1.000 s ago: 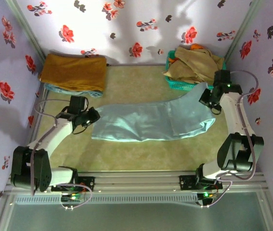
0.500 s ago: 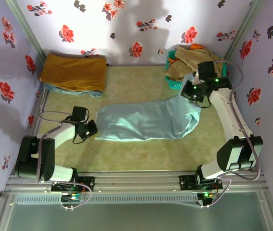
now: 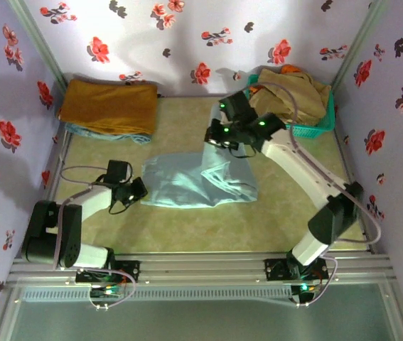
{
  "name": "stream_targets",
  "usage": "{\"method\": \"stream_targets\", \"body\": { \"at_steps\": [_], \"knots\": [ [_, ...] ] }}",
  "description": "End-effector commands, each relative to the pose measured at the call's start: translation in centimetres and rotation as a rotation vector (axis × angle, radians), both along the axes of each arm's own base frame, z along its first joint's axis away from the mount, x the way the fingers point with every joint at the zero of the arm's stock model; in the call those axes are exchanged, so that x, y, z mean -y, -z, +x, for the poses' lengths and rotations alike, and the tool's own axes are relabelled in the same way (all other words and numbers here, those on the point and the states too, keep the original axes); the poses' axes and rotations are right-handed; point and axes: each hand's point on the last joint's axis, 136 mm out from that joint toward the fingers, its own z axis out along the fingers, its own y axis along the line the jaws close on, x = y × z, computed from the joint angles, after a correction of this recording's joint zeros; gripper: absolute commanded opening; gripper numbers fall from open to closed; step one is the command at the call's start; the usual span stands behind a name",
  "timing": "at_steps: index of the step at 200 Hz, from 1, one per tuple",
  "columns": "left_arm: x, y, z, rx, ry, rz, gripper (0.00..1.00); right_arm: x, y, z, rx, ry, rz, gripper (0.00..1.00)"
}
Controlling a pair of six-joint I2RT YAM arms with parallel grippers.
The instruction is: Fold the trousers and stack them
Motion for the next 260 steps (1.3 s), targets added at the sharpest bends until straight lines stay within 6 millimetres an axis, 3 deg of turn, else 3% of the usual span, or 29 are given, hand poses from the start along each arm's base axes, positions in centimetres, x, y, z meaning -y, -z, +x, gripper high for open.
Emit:
{"method": "stream_targets", "body": {
  "at_steps": [1,27,101,112,126,134,155,164,171,187,205,234,260],
  "knots": [
    [0.3,1.2,-1.5,-0.039,0.028,-0.001,0.0,-4.6,-0.4,0.8,0.024,-0.007,0.047,0.0],
    [0.4,1.6,-1.6,-0.041,0.032,-0.002,0.0,-8.6,2.8,0.0,-0.035,-0.067,-0.004,0.0],
    [0.3,2.0,-2.3,-0.045,0.027,-0.013,0.0,-16.7,11.0,-2.5,-0.153,-0.189,-0.119,0.0],
    [0.2,1.9,-2.4,-0.046,0.02,-0.014,0.0,-17.4,12.0,-2.6,-0.172,-0.191,-0.121,0.19],
    [-0.1,1.6,-2.8,-0.045,-0.005,-0.019,0.0,-18.2,13.1,-3.1,-0.209,-0.2,-0.101,0.29],
    [-0.5,1.3,-3.0,-0.042,-0.032,-0.018,0.01,-18.6,13.1,-3.4,-0.221,-0.211,-0.08,0.39],
    [-1.8,0.1,-4.0,-0.02,-0.091,-0.002,0.03,-19.1,10.9,-3.6,-0.199,-0.221,-0.005,0.42],
    [-2.4,-0.7,-4.3,-0.006,-0.116,0.008,0.13,-19.1,9.3,-3.6,-0.192,-0.227,0.041,0.48],
    [-2.9,-1.4,-4.5,0.005,-0.137,0.012,0.24,-18.7,8.0,-3.6,-0.181,-0.228,0.064,0.52],
    [-3.4,-3.4,-4.7,0.043,-0.16,0.01,0.31,-17.0,5.3,-3.4,-0.12,-0.221,0.082,0.53],
    [-3.3,-6.4,-4.2,0.1,-0.141,0.005,0.35,-12.8,3.4,-2.4,-0.043,-0.17,0.037,0.53],
    [-1.2,-10.0,-1.8,0.154,-0.033,-0.008,0.42,-4.6,4.9,-0.8,-0.031,-0.046,-0.015,0.52],
    [1.0,-9.9,1.9,0.149,0.041,0.01,0.5,1.4,8.0,-0.4,-0.054,0.011,-0.091,0.54]
  ]
}}
